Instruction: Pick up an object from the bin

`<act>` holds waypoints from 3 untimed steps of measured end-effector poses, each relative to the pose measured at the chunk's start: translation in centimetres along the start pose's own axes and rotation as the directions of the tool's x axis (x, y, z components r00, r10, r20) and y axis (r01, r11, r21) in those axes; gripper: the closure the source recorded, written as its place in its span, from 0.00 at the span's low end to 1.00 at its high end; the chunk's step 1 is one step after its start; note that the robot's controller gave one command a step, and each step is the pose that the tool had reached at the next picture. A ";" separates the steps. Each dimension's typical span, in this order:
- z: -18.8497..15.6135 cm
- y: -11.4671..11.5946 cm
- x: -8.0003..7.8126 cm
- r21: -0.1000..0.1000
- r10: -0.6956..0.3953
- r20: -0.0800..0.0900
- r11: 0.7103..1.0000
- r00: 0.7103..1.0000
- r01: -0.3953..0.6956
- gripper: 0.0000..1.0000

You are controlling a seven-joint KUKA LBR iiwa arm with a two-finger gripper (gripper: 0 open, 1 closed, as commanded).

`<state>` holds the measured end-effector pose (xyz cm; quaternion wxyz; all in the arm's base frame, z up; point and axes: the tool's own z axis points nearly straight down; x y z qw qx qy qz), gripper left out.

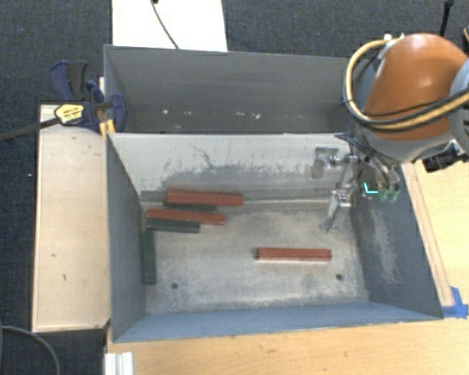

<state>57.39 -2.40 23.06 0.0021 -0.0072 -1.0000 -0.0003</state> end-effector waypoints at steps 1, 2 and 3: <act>16.5 -0.1 3.7 0.000 -0.120 -0.002 0.993 0.993 0.120 0.00; 16.0 -0.1 3.4 0.001 -0.121 0.006 0.993 0.993 0.121 1.00; 1.8 4.4 2.6 0.002 -0.205 0.016 0.979 0.979 0.205 1.00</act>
Offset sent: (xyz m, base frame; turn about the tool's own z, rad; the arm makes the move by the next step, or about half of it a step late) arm -0.0357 -0.0006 -0.1606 -0.1221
